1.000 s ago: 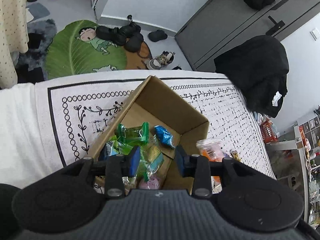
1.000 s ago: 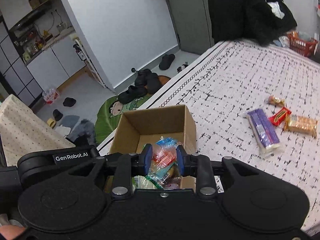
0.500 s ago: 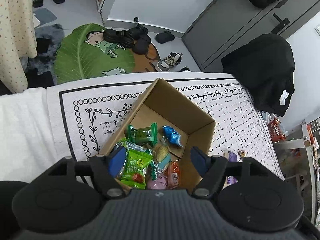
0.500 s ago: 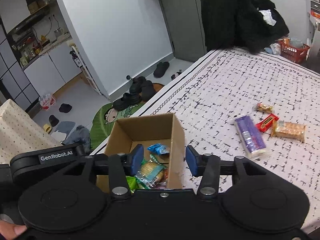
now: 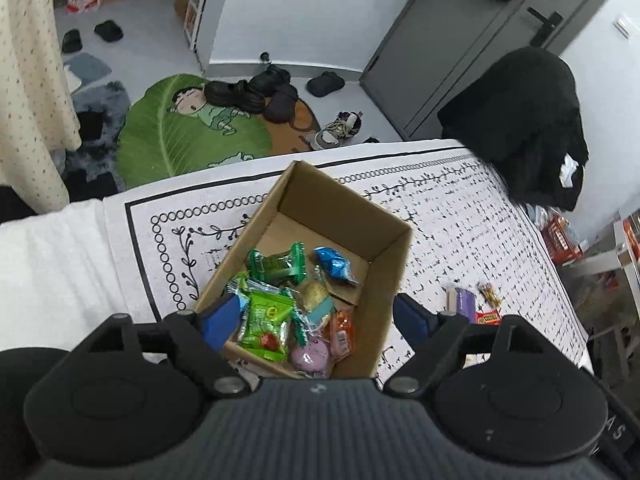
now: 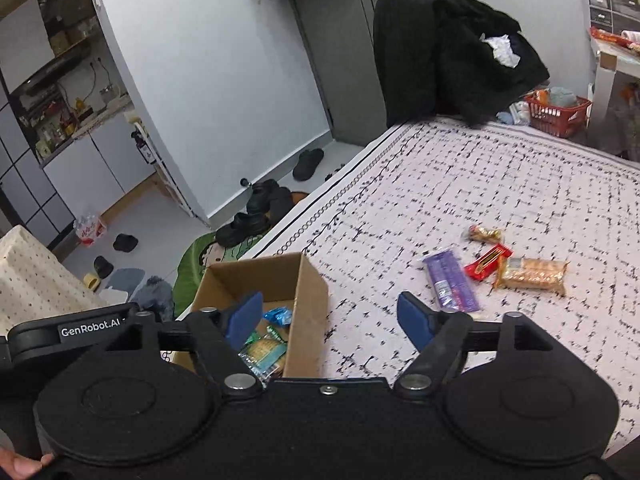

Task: Organize snacks
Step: 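Withdraw both tools from the box toward the remaining snacks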

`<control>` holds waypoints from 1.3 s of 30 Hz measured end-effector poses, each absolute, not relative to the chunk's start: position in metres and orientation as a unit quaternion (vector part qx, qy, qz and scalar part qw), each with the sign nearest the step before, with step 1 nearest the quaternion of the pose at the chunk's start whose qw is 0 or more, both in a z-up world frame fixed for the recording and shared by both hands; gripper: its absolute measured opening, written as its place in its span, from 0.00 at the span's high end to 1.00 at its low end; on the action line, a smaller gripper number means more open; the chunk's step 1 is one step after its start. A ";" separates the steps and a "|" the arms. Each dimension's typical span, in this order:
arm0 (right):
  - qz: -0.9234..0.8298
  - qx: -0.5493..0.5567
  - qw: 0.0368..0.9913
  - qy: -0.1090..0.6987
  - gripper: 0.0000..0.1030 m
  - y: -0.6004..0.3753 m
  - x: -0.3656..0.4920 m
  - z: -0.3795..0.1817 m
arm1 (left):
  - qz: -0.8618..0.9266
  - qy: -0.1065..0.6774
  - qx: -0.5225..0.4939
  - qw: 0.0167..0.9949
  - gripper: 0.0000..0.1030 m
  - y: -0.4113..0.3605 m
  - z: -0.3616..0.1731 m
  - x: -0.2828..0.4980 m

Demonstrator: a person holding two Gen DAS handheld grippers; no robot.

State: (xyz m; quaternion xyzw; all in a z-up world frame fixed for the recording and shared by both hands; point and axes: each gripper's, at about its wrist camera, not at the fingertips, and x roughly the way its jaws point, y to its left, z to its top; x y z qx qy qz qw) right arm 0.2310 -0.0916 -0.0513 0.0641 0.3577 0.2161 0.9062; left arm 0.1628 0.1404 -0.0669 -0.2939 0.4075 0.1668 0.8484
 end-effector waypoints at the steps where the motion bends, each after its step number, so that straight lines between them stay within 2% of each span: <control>1: 0.215 0.064 0.907 0.355 0.21 -0.095 0.231 -0.050 | 0.165 0.408 -0.289 0.850 0.19 0.137 -0.065 0.163; 5: 0.213 0.073 0.910 0.348 0.13 -0.113 0.232 -0.048 | 0.160 0.399 -0.270 0.862 0.08 0.122 -0.056 0.161; 10: 0.215 0.080 0.911 0.344 0.12 -0.137 0.232 -0.049 | 0.159 0.388 -0.261 0.870 0.00 0.105 -0.046 0.159; 17: 0.207 0.099 0.909 0.348 0.11 -0.165 0.240 -0.058 | 0.141 0.378 -0.255 0.878 0.00 0.079 -0.046 0.161; 21: 0.196 0.114 0.913 0.339 0.00 -0.182 0.246 -0.065 | 0.124 0.381 -0.246 0.883 0.00 0.065 -0.048 0.166; 39: 0.158 0.204 0.886 0.384 0.00 -0.243 0.289 -0.130 | 0.091 0.406 -0.203 0.886 0.00 0.002 -0.074 0.205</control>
